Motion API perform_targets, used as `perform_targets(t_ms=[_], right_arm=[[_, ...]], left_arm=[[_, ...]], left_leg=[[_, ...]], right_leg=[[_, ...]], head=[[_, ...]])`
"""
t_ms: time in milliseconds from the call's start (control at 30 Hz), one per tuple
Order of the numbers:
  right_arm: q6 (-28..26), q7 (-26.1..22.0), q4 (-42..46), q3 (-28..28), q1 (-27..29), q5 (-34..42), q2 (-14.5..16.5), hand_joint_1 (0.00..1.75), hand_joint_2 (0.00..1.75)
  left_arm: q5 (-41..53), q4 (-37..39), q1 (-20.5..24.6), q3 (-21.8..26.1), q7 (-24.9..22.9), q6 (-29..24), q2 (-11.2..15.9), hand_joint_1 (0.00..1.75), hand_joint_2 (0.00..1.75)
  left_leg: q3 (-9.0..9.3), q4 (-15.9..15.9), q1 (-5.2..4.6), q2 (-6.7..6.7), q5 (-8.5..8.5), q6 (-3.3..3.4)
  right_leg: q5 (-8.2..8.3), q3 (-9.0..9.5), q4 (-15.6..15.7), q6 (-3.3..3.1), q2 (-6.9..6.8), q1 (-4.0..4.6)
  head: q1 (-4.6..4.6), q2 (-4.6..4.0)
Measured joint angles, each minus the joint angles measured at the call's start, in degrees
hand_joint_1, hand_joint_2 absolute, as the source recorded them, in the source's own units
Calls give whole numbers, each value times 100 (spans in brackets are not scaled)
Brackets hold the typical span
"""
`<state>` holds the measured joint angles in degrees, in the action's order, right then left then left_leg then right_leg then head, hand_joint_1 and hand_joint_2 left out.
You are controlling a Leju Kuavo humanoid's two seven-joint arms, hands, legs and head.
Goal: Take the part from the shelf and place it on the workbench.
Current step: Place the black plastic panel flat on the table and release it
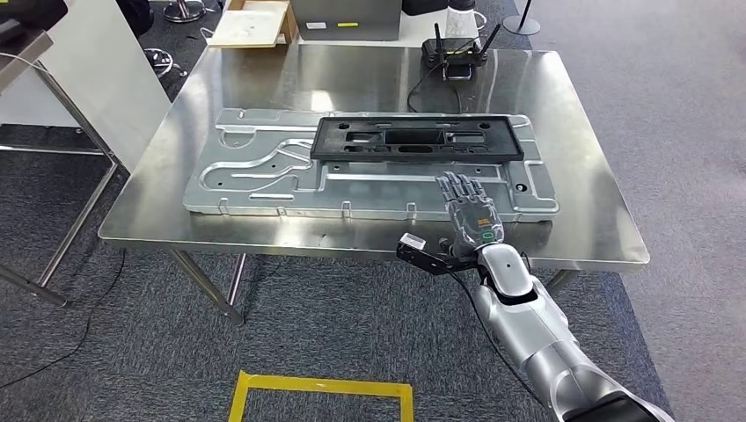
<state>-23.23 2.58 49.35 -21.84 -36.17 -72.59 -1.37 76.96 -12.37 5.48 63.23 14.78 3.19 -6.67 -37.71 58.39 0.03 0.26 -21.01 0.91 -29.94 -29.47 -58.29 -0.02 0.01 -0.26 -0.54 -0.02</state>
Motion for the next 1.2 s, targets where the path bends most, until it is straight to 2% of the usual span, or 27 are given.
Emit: perform_targets(t_ms=[33, 67, 133, 167, 200, 233, 267, 300, 333, 400, 433, 467, 500, 533, 567, 600, 633, 667, 700, 733, 800, 900, 967, 1033, 1067, 1100, 1200], right_arm=[[-34, -15, -1, 0, 24, 14, 5, 0, 175], [-73, -32, -1, 0, 55, 28, 14, 0, 175], [-156, -57, 3, 0, 136, 48, 39, 0, 175], [-186, -67, 4, 0, 188, 55, 50, 0, 175], [-207, -70, 5, 0, 245, 60, 57, 0, 175], [-216, -72, 5, 0, 298, 65, 58, 0, 175], [-221, -73, 7, 0, 343, 69, 58, 0, 175], [-228, -74, 12, 0, 380, 75, 59, 0, 175], [-243, -74, 24, 0, 413, 82, 60, 0, 175], [-302, -79, 77, 2, 497, 99, 62, 0, 175], [-348, -84, 108, 3, 555, 108, 64, 0, 175], [-398, -91, 138, 5, 628, 116, 67, 0, 175], [-447, -98, 163, 8, 713, 126, 69, 0, 175], [-491, -105, 181, 18, 807, 146, 70, 0, 175], [-533, -113, 199, 35, 906, 170, 72, 0, 175], [-573, -123, 218, 59, 1007, 198, 72, 0, 175], [-615, -134, 233, 87, 1105, 224, 72, 0, 175], [-655, -145, 245, 113, 1200, 245, 73, 0, 175], [-689, -157, 254, 137, 1294, 264, 73, 0, 175], [-719, -167, 255, 161, 1380, 282, 73, 0, 175], [-753, -180, 254, 192, 1489, 302, 73, 0, 175], [-763, -182, 255, 202, 1518, 305, 73, 0, 175], [-868, -240, 262, 322, 1677, 339, 95, 0, 175], [-996, -329, 256, 493, 1904, 396, 135, 0, 175], [-1023, -367, 240, 546, 1975, 423, 153, 0, 175], [-1049, -406, 219, 604, 2046, 456, 172, 0, 175], [-1175, -549, 121, 813, 2277, 589, 227, 0, 175]], left_arm=[[-6, 0, -4, 2, 1, 2, 2, 0, 0], [-13, 0, -12, 3, 1, 2, 3, 0, 0], [-23, 0, -24, 5, 1, 5, 5, 0, 0], [-27, 0, -27, 5, 1, 7, 4, 0, 0], [-31, 0, -26, 5, 1, 8, 4, 0, 0], [-34, 0, -24, 5, 2, 9, 4, 0, 0], [-40, 0, -23, 5, 2, 8, 5, 0, 0], [-46, 0, -23, 7, 2, 7, 5, 0, 0], [-54, 0, -21, 9, 2, 4, 8, 0, 0], [-67, 0, -10, 15, 1, -4, 17, 0, 0], [-71, 0, -6, 19, 2, -8, 21, 0, 0], [-74, 0, -3, 24, 2, -13, 24, 0, 0], [-76, 0, -5, 29, 2, -16, 23, 0, 0], [-78, 1, -8, 34, 3, -17, 20, 0, 0], [-81, 2, -9, 39, 3, -17, 17, 0, 0], [-85, 3, -13, 43, 3, -17, 14, 0, 0], [-89, 4, -15, 47, 4, -17, 11, 0, 0], [-93, 4, -18, 51, 4, -17, 11, 0, 0], [-98, 4, -20, 57, 4, -19, 11, 0, 0], [-101, 4, -21, 66, 4, -21, 11, 0, 0], [-107, 4, -23, 81, 4, -24, 11, 0, 0], [-108, 4, -23, 87, 4, -24, 11, 0, 0], [-124, 4, -22, 116, 7, -29, 2, 0, 0], [-147, 4, -28, 150, 8, -39, -4, 0, 0], [-156, 4, -34, 159, 8, -46, -1, 0, 0], [-166, 4, -44, 168, 6, -54, 1, 0, 0], [-186, 4, -62, 186, 2, -76, -2, 0, 0]], left_leg=[[-21, 13, 6, -8, -13, -32], [-65, 91, 12, -15, -126, -62], [-222, 568, 39, -23, -643, -117], [-313, 935, 50, -23, -931, -142], [-375, 1287, 58, -22, -1117, -163], [-379, 1533, 63, -22, -1165, -176], [-296, 1607, 64, -22, -1088, -179], [-118, 1482, 63, -23, -939, -169], [152, 1185, 62, -25, -806, -147], [769, 365, 39, -31, -812, -83], [961, 65, 23, -34, -877, -51], [1053, -109, 3, -35, -929, -14], [1045, -172, -4, -35, -908, 27], [1008, -189, 1, -20, -848, 71], [969, -211, 12, -7, -779, 125], [915, -236, 26, 8, -700, 177], [842, -244, 34, 22, -621, 216], [752, -241, 29, 21, -547, 243], [651, -230, 23, 23, -473, 252], [543, -213, 16, 23, -402, 248], [399, -183, 9, 23, -314, 238], [356, -172, 8, 23, -292, 233], [166, -83, 0, 29, -142, 151], [-25, -5, 0, 27, 33, 38], [-52, 23, 9, 20, -20, 7], [-100, 132, 17, 12, -189, -24], [-310, 1021, 53, 5, -1073, -102]], right_leg=[[52, -31, 21, -42, -13, -11], [118, -80, 35, -96, -27, -26], [267, -213, 59, -171, -50, -48], [336, -299, 56, -186, -51, -46], [401, -385, 49, -182, -53, -42], [464, -475, 38, -176, -58, -39], [526, -571, 21, -165, -63, -38], [585, -665, 1, -152, -65, -39], [641, -748, -19, -136, -65, -39], [740, -860, -50, -85, -64, -28], [790, -879, -47, -53, -68, -24], [846, -883, -30, -15, -74, -23], [905, -879, -4, 26, -79, -23], [923, -882, 6, 62, -74, -31], [842, -906, -31, 95, -61, -37], [636, -952, -163, 120, -46, -41], [328, -1019, -409, 137, -33, -51], [-4, -1096, -745, 154, -26, -52], [-250, -1160, -1119, 167, -25, -54], [-348, -1184, -1427, 176, -24, -54], [-303, -1162, -1719, 183, -24, -54], [-227, -1121, -1728, 182, -24, -53], [-187, -428, -805, 106, -25, -18], [-109, 221, 126, -10, -40, 7], [-47, 177, 138, -53, -54, -3], [26, 117, 152, -100, -68, -17], [254, -144, 152, -165, -85, -23]], head=[[0, 0], [1, 0], [2, 1], [2, 1], [2, 1], [1, 1], [2, 1], [2, 1], [2, 1], [1, 0], [0, 0], [0, 0], [-1, 0], [1, 0], [-1, 0], [-3, 0], [-5, 0], [-7, 0], [-8, 0], [-9, 0], [-8, 1], [-8, 2], [-7, 1], [-7, 0], [-7, 1], [-7, 1], [-4, 0]])
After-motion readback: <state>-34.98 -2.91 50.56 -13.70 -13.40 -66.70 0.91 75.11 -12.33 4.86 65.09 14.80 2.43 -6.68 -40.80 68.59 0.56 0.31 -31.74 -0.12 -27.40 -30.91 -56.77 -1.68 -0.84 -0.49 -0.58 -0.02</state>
